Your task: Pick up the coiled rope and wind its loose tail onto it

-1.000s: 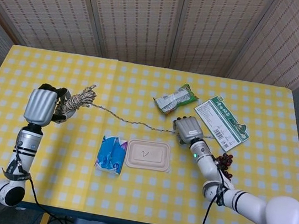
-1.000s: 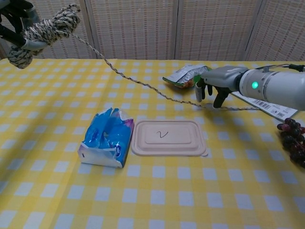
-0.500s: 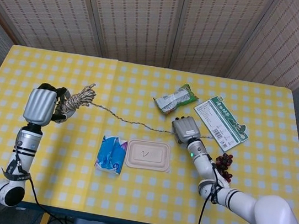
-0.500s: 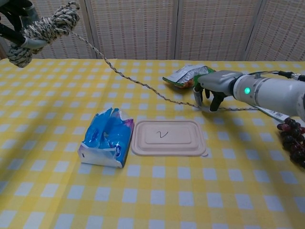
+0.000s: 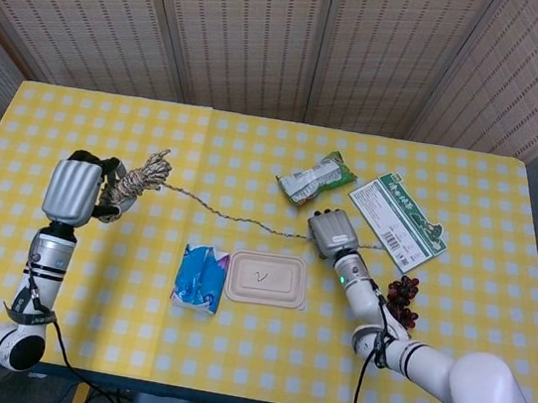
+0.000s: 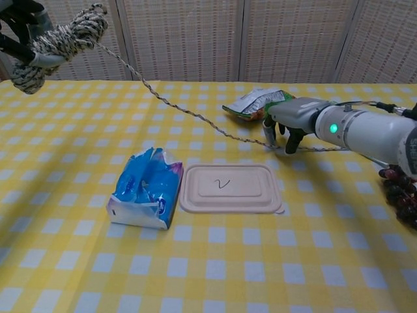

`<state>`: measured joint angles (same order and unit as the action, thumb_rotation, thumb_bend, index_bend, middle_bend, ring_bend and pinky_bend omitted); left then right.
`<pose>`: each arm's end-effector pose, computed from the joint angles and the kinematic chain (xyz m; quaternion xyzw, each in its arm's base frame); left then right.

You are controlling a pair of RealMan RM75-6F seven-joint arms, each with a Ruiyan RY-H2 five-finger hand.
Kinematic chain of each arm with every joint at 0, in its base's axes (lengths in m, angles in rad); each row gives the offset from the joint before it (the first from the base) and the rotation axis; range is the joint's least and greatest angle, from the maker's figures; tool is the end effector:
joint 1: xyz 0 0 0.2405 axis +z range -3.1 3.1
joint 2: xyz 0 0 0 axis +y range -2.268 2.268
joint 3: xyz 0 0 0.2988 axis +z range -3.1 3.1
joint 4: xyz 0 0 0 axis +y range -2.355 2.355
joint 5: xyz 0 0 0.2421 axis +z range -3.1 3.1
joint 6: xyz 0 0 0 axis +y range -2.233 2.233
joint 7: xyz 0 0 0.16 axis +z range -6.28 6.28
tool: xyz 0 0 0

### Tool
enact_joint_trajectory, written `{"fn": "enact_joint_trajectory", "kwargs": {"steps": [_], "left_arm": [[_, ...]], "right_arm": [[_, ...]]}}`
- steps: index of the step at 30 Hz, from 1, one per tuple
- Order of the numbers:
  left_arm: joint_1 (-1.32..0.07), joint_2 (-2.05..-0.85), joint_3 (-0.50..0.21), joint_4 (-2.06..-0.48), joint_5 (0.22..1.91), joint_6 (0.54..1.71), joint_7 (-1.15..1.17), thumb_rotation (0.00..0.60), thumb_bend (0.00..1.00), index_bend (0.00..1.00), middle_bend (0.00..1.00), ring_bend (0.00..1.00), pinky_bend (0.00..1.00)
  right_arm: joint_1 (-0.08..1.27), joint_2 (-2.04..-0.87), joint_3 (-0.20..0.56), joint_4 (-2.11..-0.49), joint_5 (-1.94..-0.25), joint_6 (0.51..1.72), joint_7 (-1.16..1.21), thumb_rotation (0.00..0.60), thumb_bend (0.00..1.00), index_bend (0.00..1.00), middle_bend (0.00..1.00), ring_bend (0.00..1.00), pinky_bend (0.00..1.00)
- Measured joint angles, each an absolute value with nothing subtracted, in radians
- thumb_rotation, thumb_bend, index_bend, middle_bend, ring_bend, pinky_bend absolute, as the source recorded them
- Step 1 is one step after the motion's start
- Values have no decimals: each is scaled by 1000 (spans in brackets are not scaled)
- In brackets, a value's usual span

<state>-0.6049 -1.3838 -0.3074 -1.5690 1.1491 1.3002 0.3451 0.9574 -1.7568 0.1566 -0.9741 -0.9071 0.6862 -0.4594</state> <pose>-0.2027 0.4079 0.0830 -0.5985 -0.3149 -0.4698 0.5673 -0.1891 -0.4782 -0.1098 0.7914 -0.3311 0.2323 0.4583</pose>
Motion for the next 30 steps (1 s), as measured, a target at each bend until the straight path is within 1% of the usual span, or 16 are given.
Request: {"fn": "enact_joint_trajectory", "kwargs": {"steps": [16,25,30], "left_arm": [[-598,-1381,-305,-1563,1151,1304,334,519,246,694,738,553,344],[-598,-1379,-309,-1562,1149,1306,332,519,246,694,738,553,344],[-601,-1381,-311,-1551,1141,1297,334,518,246,694,738,553,344]], "right_arm": [[959,-1789,170,-941,-917,696,-473,600,316,559,375,308,366],[953,-1784,173,-947,-929,698,-469,600,446,588,391,314,366],[948,-1749,171,-993,-952,718,-472,600,484,598,400,322,366]]}}
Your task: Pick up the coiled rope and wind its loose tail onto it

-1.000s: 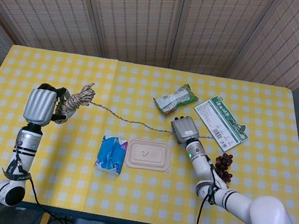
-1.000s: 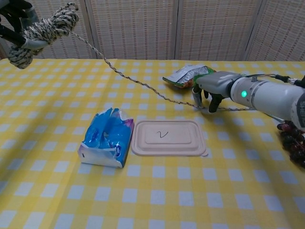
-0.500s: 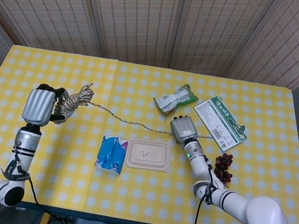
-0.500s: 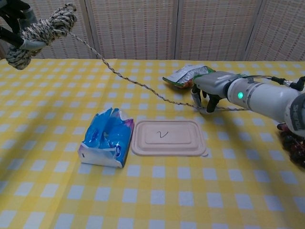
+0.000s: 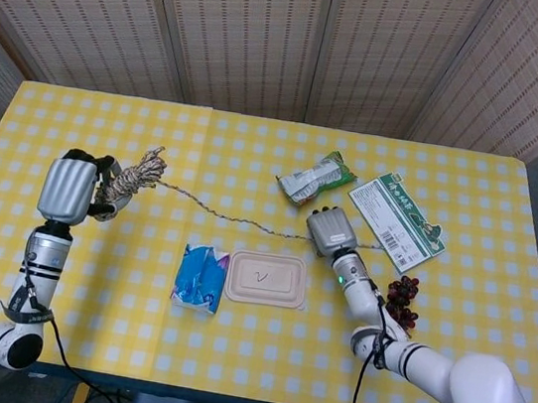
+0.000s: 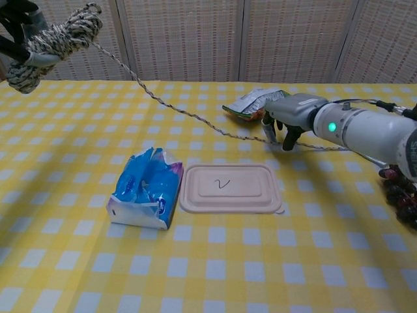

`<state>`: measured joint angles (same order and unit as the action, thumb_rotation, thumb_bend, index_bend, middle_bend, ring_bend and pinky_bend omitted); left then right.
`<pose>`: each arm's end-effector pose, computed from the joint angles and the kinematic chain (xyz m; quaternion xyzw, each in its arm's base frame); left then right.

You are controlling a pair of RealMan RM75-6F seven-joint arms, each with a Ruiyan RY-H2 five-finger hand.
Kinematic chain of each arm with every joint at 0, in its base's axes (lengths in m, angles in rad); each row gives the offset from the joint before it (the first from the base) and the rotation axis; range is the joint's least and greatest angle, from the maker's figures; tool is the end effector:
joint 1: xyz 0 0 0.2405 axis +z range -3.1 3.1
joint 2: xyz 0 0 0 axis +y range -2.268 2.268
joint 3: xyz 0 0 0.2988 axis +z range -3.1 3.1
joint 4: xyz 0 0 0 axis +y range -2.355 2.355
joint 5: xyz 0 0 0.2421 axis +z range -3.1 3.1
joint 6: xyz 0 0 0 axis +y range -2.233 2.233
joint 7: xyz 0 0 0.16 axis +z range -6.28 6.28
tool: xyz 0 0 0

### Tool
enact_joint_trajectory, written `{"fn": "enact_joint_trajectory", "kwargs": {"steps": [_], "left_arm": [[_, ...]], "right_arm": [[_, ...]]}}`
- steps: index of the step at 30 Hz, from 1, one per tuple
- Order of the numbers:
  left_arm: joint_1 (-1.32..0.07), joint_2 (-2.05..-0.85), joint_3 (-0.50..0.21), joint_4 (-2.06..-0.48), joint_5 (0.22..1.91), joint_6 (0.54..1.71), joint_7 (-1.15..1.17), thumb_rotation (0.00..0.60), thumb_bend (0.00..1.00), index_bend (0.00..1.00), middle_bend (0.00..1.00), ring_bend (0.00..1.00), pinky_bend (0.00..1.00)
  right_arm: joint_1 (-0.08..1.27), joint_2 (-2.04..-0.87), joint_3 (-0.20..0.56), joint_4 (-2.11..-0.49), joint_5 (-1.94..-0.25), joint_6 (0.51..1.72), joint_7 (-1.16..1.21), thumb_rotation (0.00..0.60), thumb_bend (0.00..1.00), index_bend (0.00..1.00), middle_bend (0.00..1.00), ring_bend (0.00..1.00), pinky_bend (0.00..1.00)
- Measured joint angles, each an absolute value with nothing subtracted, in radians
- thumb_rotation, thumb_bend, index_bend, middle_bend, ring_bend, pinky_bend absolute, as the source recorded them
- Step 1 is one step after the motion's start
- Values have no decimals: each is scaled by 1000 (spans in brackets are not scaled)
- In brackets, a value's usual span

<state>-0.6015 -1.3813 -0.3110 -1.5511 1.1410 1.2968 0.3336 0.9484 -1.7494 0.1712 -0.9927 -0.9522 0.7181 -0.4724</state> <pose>-0.2092 0.4107 0.0864 -0.5936 -0.3172 -0.4670 0.5735 -0.1823 -0.4780 -0.1046 0.7932 -0.3091 0.2450 0.4640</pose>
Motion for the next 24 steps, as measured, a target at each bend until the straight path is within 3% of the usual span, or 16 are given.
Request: {"fn": "enact_joint_trajectory", "kwargs": {"steps": [8,24], "left_arm": [[-621,-1390,-317,-1522,1115,1263,348,539,246,695,738,553,344],[-749,-1446,-369,-1505,999,1165,476,559,246,698,739,571,347]], "right_arm": [[927,-1628,180,-1179,-1019,801,-469,600,516,621,424,341,366],[906,-1228,230,-1753,-1242,944,-487,600,522,631,442,364,369]]}}
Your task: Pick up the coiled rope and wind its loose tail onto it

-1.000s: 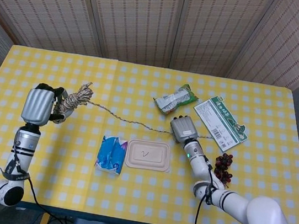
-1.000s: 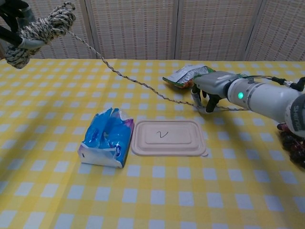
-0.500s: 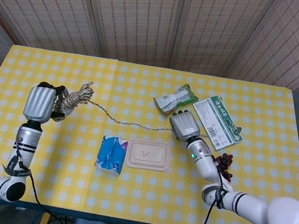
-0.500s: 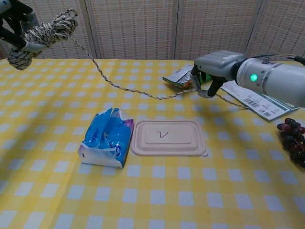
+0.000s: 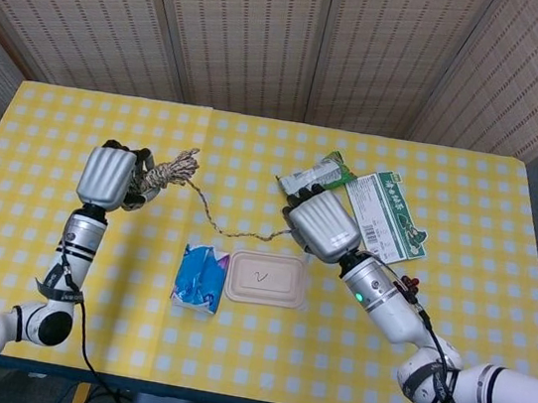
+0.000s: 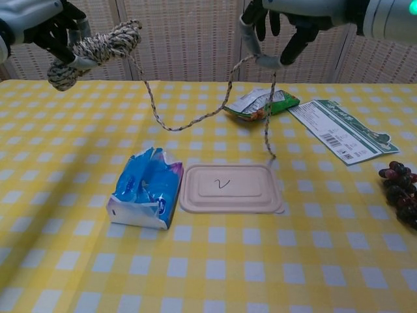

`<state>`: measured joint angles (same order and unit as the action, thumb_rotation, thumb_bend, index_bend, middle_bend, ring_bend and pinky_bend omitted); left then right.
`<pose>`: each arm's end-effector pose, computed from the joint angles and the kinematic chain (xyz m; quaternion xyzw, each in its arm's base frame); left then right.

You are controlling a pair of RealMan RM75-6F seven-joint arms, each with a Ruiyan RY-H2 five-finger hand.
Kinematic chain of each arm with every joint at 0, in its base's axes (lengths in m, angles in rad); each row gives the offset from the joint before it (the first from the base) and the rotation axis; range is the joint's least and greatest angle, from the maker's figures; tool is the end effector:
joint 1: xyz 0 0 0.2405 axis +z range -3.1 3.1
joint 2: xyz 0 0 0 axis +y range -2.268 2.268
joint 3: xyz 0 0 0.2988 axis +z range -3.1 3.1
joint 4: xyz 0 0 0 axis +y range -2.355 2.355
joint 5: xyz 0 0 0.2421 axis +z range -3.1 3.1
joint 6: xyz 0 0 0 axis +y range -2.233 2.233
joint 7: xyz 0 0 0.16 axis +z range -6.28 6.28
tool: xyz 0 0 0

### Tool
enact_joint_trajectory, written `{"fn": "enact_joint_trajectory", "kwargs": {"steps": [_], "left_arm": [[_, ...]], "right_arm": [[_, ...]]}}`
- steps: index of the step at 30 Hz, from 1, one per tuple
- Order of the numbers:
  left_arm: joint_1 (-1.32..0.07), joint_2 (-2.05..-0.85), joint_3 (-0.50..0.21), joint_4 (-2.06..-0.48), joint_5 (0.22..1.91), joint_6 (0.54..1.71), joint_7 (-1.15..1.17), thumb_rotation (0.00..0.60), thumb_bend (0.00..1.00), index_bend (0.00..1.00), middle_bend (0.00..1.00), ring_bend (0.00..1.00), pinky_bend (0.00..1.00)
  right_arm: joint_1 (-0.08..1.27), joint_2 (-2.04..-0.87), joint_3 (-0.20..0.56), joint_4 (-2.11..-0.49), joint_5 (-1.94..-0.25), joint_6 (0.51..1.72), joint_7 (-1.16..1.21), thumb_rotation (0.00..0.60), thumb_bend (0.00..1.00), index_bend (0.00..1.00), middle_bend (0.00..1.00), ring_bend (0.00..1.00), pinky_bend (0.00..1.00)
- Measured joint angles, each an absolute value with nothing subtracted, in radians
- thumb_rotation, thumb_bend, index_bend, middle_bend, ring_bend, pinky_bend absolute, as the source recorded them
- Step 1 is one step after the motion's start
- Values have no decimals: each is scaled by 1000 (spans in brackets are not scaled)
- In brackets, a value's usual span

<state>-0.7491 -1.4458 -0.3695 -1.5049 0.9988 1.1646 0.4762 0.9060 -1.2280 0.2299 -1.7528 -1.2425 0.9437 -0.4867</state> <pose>-0.1587 0.4526 0.0574 -0.6286 -0.3181 -0.4376 0.5588 -0.0700 -0.4077 0.0507 0.8076 -0.1629 0.4035 0.3981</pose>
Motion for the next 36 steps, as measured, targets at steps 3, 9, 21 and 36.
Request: {"fn": "enact_joint_trajectory", "kwargs": {"steps": [3,9,21,36], "left_arm": [[-765,-1454,-373,-1513,987,1160,495,569,246,699,744,588,357],[-800,-1480,-368,-1538,964,1159,554,571,246,699,744,593,357],[-825,-1523,-318,-1611,1016,1177,572,565,246,699,744,593,358],[-824,-1562,-321,-1692,1102,1173,365,590,246,699,744,591,357]], "right_arm": [[915,-1199,254,-1797,-1262,951,-483,600,522,631,444,369,369],[953,-1178,309,-1845,-1270,957,-475,600,522,631,444,370,369],[1072,-1228,393,-1807,-1137,928,-505,600,536,631,427,371,369],[1211,-1288,422,-1662,-860,900,-630,600,542,631,403,371,369]]}}
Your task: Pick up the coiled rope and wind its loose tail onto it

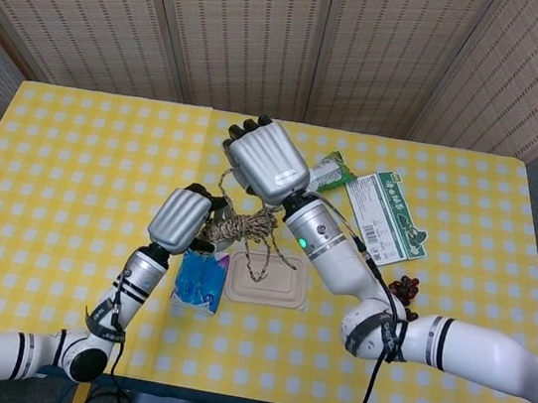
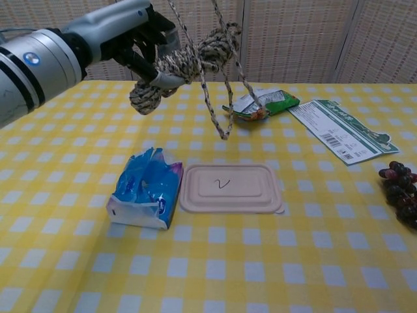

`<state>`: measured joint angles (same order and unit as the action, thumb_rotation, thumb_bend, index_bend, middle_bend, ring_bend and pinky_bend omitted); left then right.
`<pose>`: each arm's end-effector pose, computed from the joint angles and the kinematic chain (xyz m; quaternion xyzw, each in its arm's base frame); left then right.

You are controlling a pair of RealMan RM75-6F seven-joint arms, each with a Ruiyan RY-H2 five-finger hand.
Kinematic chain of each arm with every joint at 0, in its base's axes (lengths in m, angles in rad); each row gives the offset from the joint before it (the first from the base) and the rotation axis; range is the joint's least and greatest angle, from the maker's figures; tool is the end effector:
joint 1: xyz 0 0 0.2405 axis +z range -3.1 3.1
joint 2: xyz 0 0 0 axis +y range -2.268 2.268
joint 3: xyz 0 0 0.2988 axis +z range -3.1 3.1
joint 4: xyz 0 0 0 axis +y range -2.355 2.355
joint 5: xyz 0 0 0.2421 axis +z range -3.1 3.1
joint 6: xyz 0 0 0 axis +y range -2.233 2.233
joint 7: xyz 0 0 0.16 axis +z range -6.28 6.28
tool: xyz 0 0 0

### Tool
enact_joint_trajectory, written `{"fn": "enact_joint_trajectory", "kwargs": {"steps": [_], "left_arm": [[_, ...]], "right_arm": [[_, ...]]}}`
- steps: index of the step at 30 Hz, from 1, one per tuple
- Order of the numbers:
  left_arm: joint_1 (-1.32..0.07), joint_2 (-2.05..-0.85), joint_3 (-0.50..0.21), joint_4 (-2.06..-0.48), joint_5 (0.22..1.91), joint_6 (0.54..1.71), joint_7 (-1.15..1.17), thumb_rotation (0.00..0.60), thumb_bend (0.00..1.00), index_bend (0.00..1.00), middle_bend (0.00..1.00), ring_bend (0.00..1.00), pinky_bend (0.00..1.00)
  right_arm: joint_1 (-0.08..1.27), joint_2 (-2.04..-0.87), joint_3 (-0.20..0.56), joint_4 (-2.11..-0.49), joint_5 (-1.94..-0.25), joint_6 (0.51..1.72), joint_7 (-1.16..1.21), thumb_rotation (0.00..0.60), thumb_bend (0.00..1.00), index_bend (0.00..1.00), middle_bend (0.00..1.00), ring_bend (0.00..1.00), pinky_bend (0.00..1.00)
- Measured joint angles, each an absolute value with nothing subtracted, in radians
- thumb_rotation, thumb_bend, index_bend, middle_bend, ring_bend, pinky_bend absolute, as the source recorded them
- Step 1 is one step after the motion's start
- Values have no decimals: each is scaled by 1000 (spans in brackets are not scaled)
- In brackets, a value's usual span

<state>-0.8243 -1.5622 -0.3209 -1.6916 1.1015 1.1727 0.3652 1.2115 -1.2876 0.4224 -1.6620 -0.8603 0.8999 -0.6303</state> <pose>-0.0611 0.3938 -0.0093 -0.6646 -0.3654 -0.5283 0.3817 0.0693 -0.4671 0.0710 0.7648 -0.1630 0.4640 0.4162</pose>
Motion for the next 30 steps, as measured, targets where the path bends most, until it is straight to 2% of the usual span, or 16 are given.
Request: {"fn": "enact_joint_trajectory", "kwargs": {"steps": [9,18,30], "left_arm": [[-802,-1572,-341,-1683,1210,1201,136,600,246,697,746,591,357],[-764,-1578,-369,-1638,1285,1265,-75,600,246,692,746,591,358],[-746,-1572,-458,-1641,1190,1280,-150,600,246,692,746,591,358]], "right_arm": [[1222,-1284,386,-1572,-769,890,-619,600,556,631,403,371,369],[1181,-1291,357,-1504,-794,880,-505,600,569,631,403,371,369],[1124,-1330,281,-1456,-928,865,-409,600,569,631,403,371,369]]}}
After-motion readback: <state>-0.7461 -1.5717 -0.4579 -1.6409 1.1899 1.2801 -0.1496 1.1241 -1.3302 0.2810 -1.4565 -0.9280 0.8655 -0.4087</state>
